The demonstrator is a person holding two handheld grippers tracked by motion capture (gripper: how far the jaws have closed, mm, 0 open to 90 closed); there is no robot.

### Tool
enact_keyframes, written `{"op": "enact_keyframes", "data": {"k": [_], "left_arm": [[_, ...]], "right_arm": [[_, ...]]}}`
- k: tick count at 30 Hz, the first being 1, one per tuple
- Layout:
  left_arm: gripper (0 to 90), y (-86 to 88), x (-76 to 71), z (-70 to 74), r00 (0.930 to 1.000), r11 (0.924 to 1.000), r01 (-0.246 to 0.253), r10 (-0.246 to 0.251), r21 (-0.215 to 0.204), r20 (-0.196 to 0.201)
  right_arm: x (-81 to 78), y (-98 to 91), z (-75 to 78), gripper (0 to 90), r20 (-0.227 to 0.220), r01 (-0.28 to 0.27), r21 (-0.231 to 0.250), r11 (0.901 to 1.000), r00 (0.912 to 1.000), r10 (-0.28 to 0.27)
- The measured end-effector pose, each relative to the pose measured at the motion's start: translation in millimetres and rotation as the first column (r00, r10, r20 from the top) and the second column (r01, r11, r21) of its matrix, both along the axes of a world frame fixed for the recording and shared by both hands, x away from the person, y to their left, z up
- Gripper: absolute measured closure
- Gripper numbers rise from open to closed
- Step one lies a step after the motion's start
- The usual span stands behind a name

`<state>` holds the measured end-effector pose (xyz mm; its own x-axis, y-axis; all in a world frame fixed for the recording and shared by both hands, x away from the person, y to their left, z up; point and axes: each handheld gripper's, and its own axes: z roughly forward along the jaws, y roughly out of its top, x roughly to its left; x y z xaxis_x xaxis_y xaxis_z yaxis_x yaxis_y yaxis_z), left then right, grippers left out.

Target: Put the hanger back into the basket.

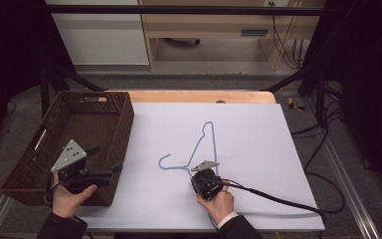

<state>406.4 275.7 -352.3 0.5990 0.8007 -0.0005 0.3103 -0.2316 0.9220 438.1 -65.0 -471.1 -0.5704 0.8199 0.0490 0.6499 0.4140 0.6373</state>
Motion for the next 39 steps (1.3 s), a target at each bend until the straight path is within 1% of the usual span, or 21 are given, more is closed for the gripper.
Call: {"op": "enact_keyframes", "data": {"k": [2, 3, 4, 6, 8, 10, 12, 13, 14, 15, 19, 21, 24, 25, 28, 30, 33, 34, 35, 37, 39], "left_arm": [[8.2, -0.9, -0.5, 0.4, 1.0000, 1.0000, 0.003, -0.003, 0.002, 0.003], [8.2, -1.4, -0.8, 0.5, 1.0000, 1.0000, 0.005, -0.005, 0.002, 0.003], [8.2, -1.8, -1.0, 0.5, 1.0000, 1.0000, 0.007, -0.007, 0.002, 0.004], [8.2, -2.6, -1.5, 0.5, 0.9999, 0.9999, 0.011, -0.011, 0.003, 0.004], [8.2, -3.7, -1.8, 0.4, 0.9999, 0.9999, 0.013, -0.013, 0.002, 0.006], [8.1, -4.9, -2.2, 0.4, 0.9998, 0.9999, 0.017, -0.017, 0.003, 0.006], [8.1, -6.7, -2.9, 0.5, 0.9997, 0.9997, 0.022, -0.022, 0.006, 0.006], [8.1, -7.9, -3.3, 0.5, 0.9997, 0.9997, 0.026, -0.026, 0.006, 0.006], [8.1, -9.3, -3.7, 0.5, 0.9995, 0.9995, 0.030, -0.030, 0.005, 0.006], [8.1, -10.7, -4.1, 0.5, 0.9994, 0.9994, 0.035, -0.035, 0.008, 0.008], [8.0, -18.3, -5.8, -0.7, 0.9982, 0.9982, 0.059, -0.059, 0.008, 0.002], [7.8, -22.8, -6.0, -2.3, 0.9975, 0.9974, 0.070, -0.070, 0.017, -0.002], [7.7, -29.9, -5.6, -5.9, 0.9963, 0.9959, 0.085, -0.085, 0.030, -0.012], [7.7, -32.2, -5.4, -7.2, 0.9958, 0.9952, 0.091, -0.091, 0.036, -0.015], [7.7, -40.4, -5.8, -11.0, 0.9942, 0.9938, 0.105, -0.104, 0.037, -0.026], [7.6, -45.4, -6.1, -13.4, 0.9935, 0.9927, 0.111, -0.110, 0.046, -0.030], [7.5, -52.8, -6.6, -17.4, 0.9920, 0.9916, 0.121, -0.119, 0.047, -0.042], [7.5, -55.0, -6.6, -18.7, 0.9915, 0.9913, 0.124, -0.122, 0.045, -0.047], [7.5, -57.2, -6.6, -20.2, 0.9908, 0.9908, 0.127, -0.125, 0.046, -0.052], [7.5, -61.6, -6.1, -23.8, 0.9901, 0.9906, 0.129, -0.126, 0.045, -0.060], [7.5, -66.0, -5.1, -28.2, 0.9888, 0.9903, 0.132, -0.128, 0.043, -0.076]], "right_arm": [[0.1, -0.2, 0.4, 86.6, -0.009, 0.014, 0.013, 0.9998, 0.9999, -0.014], [0.5, -0.7, 0.3, 86.8, -0.007, 0.012, 0.019, 0.9997, 0.9999, -0.012], [0.7, -1.2, 0.6, 87.1, -0.016, 0.018, 0.032, 0.9993, 0.9997, -0.017], [2.0, -3.5, 1.1, 87.4, -0.022, 0.008, 0.044, 0.9990, 0.9997, -0.007], [2.1, -5.3, 3.4, 87.4, -0.025, 0.010, 0.053, 0.9985, 0.9996, -0.008], [1.9, -7.2, 6.6, 87.4, -0.030, 0.016, 0.072, 0.9973, 0.9995, -0.014], [2.8, -10.5, 9.6, 87.5, -0.014, 0.004, 0.079, 0.9968, 0.9999, -0.003], [2.1, -11.2, 11.9, 87.4, -0.023, 0.011, 0.094, 0.9955, 0.9997, -0.009], [2.8, -13.2, 13.4, 87.4, -0.008, 0.003, 0.093, 0.9956, 1.0000, -0.002], [2.3, -14.3, 15.7, 87.5, -0.012, 0.005, 0.099, 0.9951, 0.9999, -0.003], [2.0, -19.6, 22.9, 87.4, -0.003, -0.004, 0.124, 0.9923, 1.0000, 0.005], [2.0, -22.6, 26.0, 87.4, -0.003, -0.006, 0.136, 0.9906, 1.0000, 0.007], [2.4, -27.1, 29.9, 87.5, 0.004, -0.014, 0.148, 0.9889, 0.9999, 0.014], [2.3, -27.9, 31.0, 87.5, -0.001, -0.007, 0.158, 0.9874, 1.0000, 0.007], [3.3, -31.9, 33.6, 87.5, 0.006, -0.012, 0.166, 0.9860, 0.9999, 0.011], [3.2, -33.5, 35.2, 87.5, 0.006, -0.010, 0.174, 0.9846, 0.9999, 0.009], [3.2, -35.8, 37.7, 87.5, 0.017, -0.013, 0.182, 0.9832, 0.9998, 0.010], [2.5, -36.5, 39.1, 87.5, 0.011, -0.007, 0.184, 0.9829, 0.9999, 0.005], [2.8, -37.3, 39.9, 87.5, 0.020, -0.013, 0.189, 0.9820, 0.9998, 0.009], [2.4, -39.5, 42.2, 87.5, 0.022, -0.014, 0.192, 0.9813, 0.9997, 0.010], [2.4, -41.6, 44.4, 87.6, 0.029, -0.019, 0.204, 0.9788, 0.9995, 0.013]]}}
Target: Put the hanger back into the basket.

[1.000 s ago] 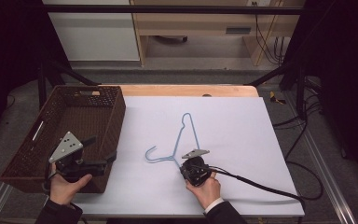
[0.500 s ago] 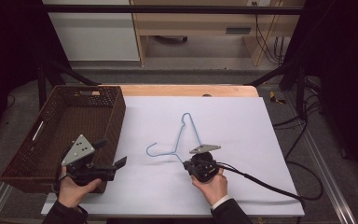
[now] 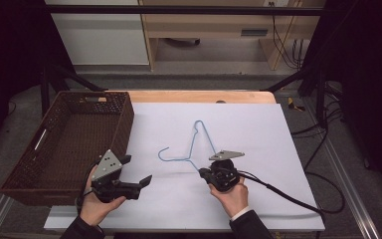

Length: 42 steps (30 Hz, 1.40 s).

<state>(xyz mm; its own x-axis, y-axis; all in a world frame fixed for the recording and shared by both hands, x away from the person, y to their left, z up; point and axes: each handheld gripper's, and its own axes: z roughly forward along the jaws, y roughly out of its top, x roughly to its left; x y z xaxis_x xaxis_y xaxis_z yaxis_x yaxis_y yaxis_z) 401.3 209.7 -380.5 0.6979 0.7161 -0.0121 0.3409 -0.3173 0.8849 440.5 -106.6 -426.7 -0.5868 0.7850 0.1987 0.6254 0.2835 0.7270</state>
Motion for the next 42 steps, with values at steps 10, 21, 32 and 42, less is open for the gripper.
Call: {"op": "enact_keyframes", "data": {"k": [10, 21, 32, 42], "left_arm": [[8.6, -21.5, 14.1, -24.1, 0.9960, 0.9995, 0.032, -0.033, -0.006, -0.083], [14.2, -53.2, 41.1, -44.7, 0.9842, 0.9949, 0.100, -0.101, -0.014, -0.146], [25.7, -69.9, 59.8, -55.9, 0.9838, 0.9928, 0.112, -0.117, -0.044, -0.136], [43.7, -74.5, 68.9, -56.5, 0.9892, 0.9925, 0.100, -0.107, -0.071, -0.101]], "right_arm": [[-1.1, -9.1, 8.1, 87.5, 0.015, -0.008, 0.038, 0.9993, 0.9999, 0.007], [-2.5, -10.1, 10.4, 87.5, 0.009, -0.004, 0.045, 0.9990, 1.0000, 0.004], [-3.5, -11.3, 10.9, 87.5, 0.015, -0.013, 0.046, 0.9989, 0.9998, 0.012], [-3.7, -11.8, 11.1, 87.5, 0.022, -0.021, 0.048, 0.9987, 0.9996, 0.020]]}}
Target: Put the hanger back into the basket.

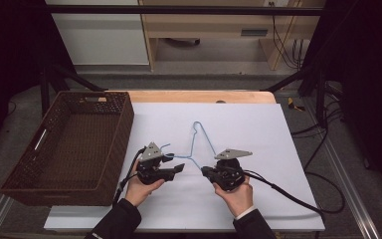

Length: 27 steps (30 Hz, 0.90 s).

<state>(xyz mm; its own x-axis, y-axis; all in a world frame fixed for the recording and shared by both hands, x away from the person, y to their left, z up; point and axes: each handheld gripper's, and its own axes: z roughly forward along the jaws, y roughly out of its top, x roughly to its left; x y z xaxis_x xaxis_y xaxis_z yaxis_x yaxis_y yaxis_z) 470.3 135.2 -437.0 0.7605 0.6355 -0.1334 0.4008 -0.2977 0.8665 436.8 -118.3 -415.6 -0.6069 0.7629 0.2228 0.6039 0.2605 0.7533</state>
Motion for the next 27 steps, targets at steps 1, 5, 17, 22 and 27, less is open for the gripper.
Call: {"op": "enact_keyframes", "data": {"k": [1, 5, 17, 22, 27], "left_arm": [[45.2, -0.8, 0.5, 0.1, 1.0000, 1.0000, -0.001, 0.001, -0.006, 0.003], [52.8, -3.5, 3.4, 1.1, 1.0000, 0.9995, -0.006, 0.007, -0.032, 0.008], [74.5, -7.2, 9.5, 0.7, 1.0000, 0.9961, -0.008, 0.008, -0.088, -0.002], [78.3, -6.9, 8.2, 2.3, 1.0000, 0.9943, 0.008, -0.008, -0.106, 0.001], [83.8, -8.7, 6.1, 6.1, 0.9996, 0.9896, 0.029, -0.029, -0.141, -0.002]], "right_arm": [[-0.1, 0.0, 0.1, 87.5, 0.000, 0.000, 0.000, 1.0000, 1.0000, 0.000], [-0.2, 0.0, -0.2, 87.5, -0.002, -0.003, -0.001, 1.0000, 1.0000, 0.003], [-0.8, 1.3, -2.3, 87.4, -0.008, -0.006, -0.001, 1.0000, 1.0000, 0.006], [-1.1, 1.8, -6.1, 87.4, -0.024, -0.006, -0.004, 1.0000, 0.9997, 0.006], [-1.7, 0.9, -9.8, 87.3, -0.035, -0.004, -0.003, 1.0000, 0.9994, 0.004]]}}
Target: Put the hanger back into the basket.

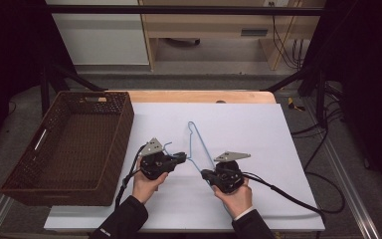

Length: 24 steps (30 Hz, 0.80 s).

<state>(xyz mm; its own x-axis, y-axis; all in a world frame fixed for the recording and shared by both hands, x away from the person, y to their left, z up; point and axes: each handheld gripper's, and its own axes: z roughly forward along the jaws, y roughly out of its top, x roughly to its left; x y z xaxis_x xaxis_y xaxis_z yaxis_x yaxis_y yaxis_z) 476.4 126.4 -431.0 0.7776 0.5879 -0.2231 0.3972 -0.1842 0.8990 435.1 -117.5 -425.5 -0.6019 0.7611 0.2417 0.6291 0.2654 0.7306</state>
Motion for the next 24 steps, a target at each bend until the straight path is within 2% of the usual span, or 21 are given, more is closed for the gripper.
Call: {"op": "enact_keyframes", "data": {"k": [3, 10, 12, 15, 17, 18, 20, 21, 24], "left_arm": [[84.8, -3.3, -2.5, 1.3, 0.9999, 0.9998, -0.002, 0.001, 0.021, 0.015], [84.9, -4.6, -4.6, 3.1, 0.9998, 0.9995, -0.008, 0.008, 0.032, 0.017], [84.8, -5.2, -5.3, 3.6, 0.9997, 0.9993, -0.011, 0.011, 0.036, 0.020], [84.7, -5.9, -6.1, 4.3, 0.9997, 0.9990, -0.015, 0.014, 0.042, 0.022], [84.7, -6.2, -6.3, 4.7, 0.9997, 0.9989, -0.017, 0.016, 0.045, 0.020], [84.7, -6.3, -6.3, 4.8, 0.9997, 0.9988, -0.018, 0.017, 0.045, 0.018], [84.7, -6.7, -6.4, 4.9, 0.9997, 0.9988, -0.019, 0.018, 0.045, 0.018], [84.7, -6.9, -6.5, 5.2, 0.9997, 0.9987, -0.020, 0.019, 0.047, 0.015], [84.7, -7.0, -6.8, 5.4, 0.9997, 0.9986, -0.020, 0.020, 0.049, 0.013]], "right_arm": [[-0.2, 0.8, -3.6, 87.3, -0.006, -0.004, -0.005, 1.0000, 1.0000, 0.004], [-1.9, 0.9, -4.4, 86.5, 0.005, -0.006, -0.014, 0.9999, 1.0000, 0.007], [-2.1, 0.3, -2.9, 80.7, 0.002, -0.015, -0.011, 0.9998, 0.9999, 0.015], [-1.7, -0.5, -1.2, 74.7, 0.027, -0.027, -0.015, 0.9995, 0.9992, 0.028], [-1.6, 0.1, -1.3, 73.5, 0.039, -0.022, -0.027, 0.9994, 0.9990, 0.023], [-0.2, 2.0, -2.6, 70.8, 0.042, -0.026, -0.053, 0.9982, 0.9987, 0.028], [0.3, 4.6, -4.2, 69.8, 0.048, -0.023, -0.071, 0.9972, 0.9985, 0.027], [0.7, 9.9, -6.3, 69.9, 0.055, -0.029, -0.104, 0.9942, 0.9978, 0.035], [0.8, 14.5, -7.9, 72.6, 0.068, -0.026, -0.126, 0.9916, 0.9971, 0.035]]}}
